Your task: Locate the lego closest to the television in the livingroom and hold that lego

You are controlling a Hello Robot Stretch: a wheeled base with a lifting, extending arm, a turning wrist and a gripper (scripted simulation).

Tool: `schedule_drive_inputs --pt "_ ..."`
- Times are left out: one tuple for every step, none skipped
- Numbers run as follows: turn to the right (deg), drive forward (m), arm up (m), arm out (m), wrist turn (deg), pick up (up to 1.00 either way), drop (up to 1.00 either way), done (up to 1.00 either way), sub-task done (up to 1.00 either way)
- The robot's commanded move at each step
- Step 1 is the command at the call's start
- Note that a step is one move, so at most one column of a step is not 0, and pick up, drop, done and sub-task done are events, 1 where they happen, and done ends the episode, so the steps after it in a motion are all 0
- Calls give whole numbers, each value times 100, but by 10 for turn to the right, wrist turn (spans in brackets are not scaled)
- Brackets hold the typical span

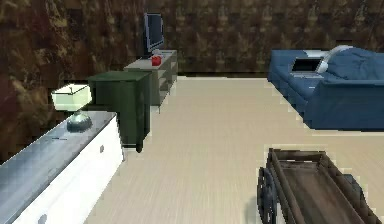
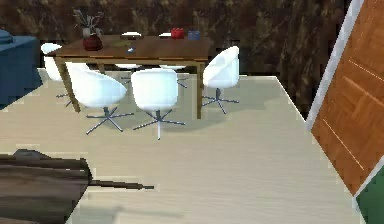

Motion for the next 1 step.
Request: schedule_drive_inputs --pt "0 100 0 0 0 0 0 0 0"
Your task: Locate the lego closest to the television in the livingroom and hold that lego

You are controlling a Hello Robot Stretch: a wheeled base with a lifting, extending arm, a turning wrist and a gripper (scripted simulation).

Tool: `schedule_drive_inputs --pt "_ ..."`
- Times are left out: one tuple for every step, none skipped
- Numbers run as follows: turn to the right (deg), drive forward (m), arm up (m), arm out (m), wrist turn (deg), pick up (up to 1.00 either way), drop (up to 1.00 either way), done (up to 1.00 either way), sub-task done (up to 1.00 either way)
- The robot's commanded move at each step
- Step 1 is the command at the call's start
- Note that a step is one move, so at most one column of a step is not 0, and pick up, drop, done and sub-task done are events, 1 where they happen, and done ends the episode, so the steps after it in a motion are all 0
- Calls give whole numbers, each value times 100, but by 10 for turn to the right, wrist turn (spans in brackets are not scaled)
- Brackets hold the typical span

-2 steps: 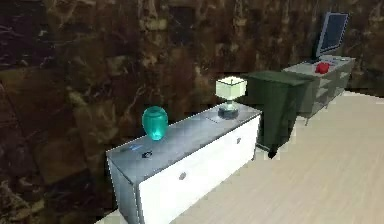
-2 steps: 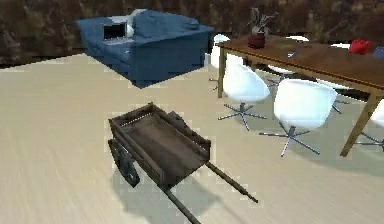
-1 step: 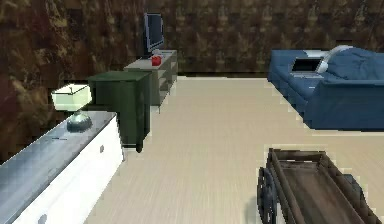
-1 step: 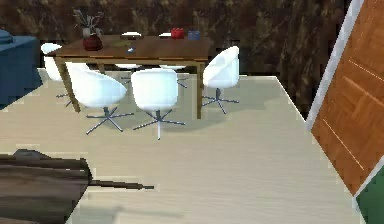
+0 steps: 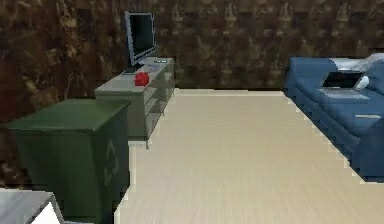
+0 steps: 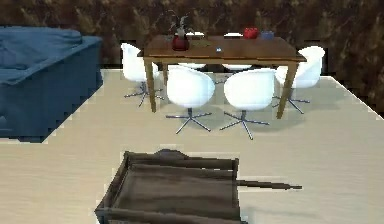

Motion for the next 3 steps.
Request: schedule_drive_inputs --pt "30 0 0 0 0 0 0 0 0" --pt "0 100 0 0 0 0 0 0 0" --pt "0 60 0 0 0 0 0 0 0"
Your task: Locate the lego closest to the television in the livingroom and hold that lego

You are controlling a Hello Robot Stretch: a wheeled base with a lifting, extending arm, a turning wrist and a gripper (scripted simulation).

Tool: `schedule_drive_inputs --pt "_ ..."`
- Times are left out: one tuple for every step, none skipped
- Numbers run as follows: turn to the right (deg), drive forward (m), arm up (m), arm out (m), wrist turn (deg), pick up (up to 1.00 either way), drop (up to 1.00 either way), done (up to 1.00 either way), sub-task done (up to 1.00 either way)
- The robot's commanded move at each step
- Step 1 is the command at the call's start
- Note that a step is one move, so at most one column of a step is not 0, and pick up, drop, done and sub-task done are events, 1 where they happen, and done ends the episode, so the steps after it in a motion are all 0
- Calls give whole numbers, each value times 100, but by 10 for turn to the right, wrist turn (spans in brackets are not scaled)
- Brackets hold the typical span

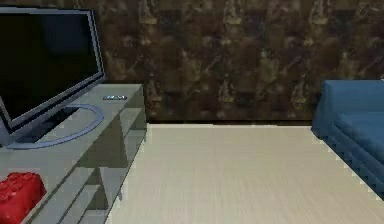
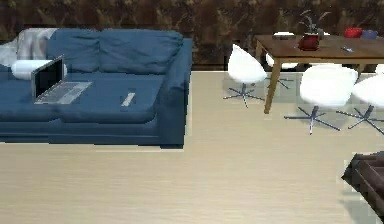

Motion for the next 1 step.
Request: schedule_drive_inputs --pt "-450 0 0 0 0 0 0 0 0"
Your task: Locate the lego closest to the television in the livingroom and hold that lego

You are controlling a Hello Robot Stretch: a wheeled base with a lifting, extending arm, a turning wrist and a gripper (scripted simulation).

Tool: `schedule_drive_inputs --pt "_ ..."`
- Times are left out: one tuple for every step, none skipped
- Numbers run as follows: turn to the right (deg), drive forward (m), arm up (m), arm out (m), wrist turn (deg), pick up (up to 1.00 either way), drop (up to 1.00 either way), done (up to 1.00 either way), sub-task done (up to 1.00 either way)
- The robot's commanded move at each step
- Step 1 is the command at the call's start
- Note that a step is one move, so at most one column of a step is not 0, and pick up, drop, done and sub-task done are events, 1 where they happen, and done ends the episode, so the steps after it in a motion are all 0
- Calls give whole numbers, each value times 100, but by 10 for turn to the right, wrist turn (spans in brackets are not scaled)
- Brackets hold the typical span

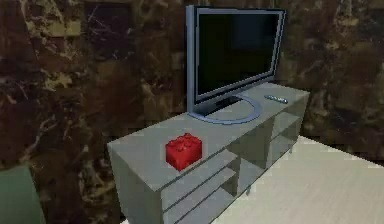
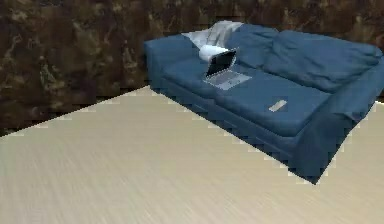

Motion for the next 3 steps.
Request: schedule_drive_inputs --pt "-450 0 0 0 0 0 0 0 0" --pt "-420 0 0 0 0 0 0 0 0" --pt "0 0 50 0 0 0 0 0 0"
